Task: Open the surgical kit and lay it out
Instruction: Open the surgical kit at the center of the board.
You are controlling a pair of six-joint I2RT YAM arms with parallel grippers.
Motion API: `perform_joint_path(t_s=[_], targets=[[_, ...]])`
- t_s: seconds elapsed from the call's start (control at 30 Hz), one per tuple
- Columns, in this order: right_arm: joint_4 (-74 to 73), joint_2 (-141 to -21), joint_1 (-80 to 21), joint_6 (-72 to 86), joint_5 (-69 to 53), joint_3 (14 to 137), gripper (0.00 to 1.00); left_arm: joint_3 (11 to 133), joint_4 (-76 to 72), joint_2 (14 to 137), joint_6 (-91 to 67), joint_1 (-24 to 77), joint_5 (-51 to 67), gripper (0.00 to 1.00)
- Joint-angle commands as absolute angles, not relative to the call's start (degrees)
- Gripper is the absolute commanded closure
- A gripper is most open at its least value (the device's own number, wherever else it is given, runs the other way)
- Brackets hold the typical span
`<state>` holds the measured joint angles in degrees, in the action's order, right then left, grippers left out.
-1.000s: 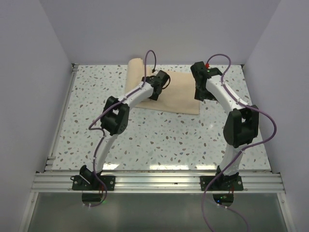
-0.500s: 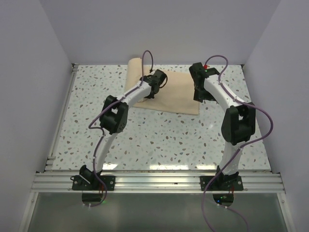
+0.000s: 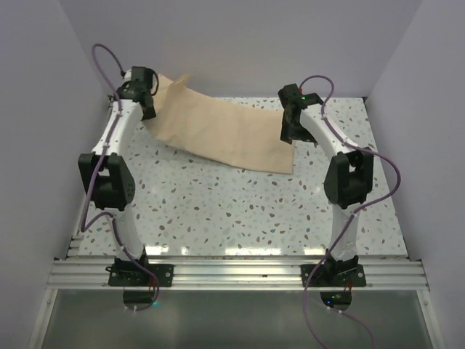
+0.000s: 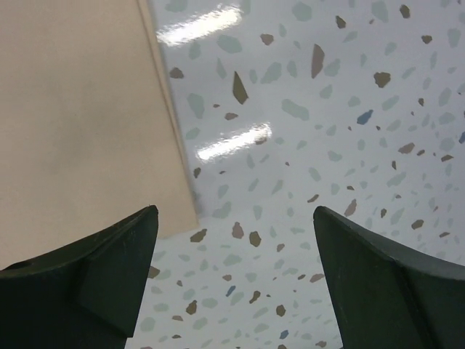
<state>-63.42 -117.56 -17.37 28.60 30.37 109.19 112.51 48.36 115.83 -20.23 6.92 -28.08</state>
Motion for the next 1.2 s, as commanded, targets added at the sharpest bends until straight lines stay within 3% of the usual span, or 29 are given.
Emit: perform_joint_path(t_s=[0.0, 0.23, 0.37, 0.63, 0.77, 0.97, 1.17], targets=[[-62.3, -120.7, -17.9, 27.0, 25.8, 116.5, 0.08, 104.8, 49.8, 113.0, -23.8, 2.0, -27.2, 0.01], [-58.7, -127.1, -17.4, 27.3, 18.5, 128.0, 0.06, 92.6, 47.5, 110.8, -25.0, 1.4, -22.9, 0.00], [-50.7, -129.2, -17.2, 29.4, 14.6, 130.4, 0.06, 92.9, 47.6, 112.0, -25.2, 1.4, -21.8, 0.00], [-41.7, -136.2, -15.2, 31.8, 19.1, 136.5, 0.07, 94.1, 50.9, 106.7, -26.2, 1.4, -21.5, 0.00], [-41.7, -144.5, -13.1, 33.4, 20.8, 145.8, 0.12, 90.6, 51.4, 101.3, -27.9, 1.4, -20.1, 0.00], [-36.9, -149.5, -10.2, 37.3, 18.5, 148.6, 0.24, 80.8, 52.0, 93.3, -29.4, 1.6, -19.4, 0.01], [-32.5, -154.1, -9.9, 38.2, 17.4, 149.6, 0.25, 72.3, 53.1, 88.1, -31.5, 1.6, -20.0, 0.01]])
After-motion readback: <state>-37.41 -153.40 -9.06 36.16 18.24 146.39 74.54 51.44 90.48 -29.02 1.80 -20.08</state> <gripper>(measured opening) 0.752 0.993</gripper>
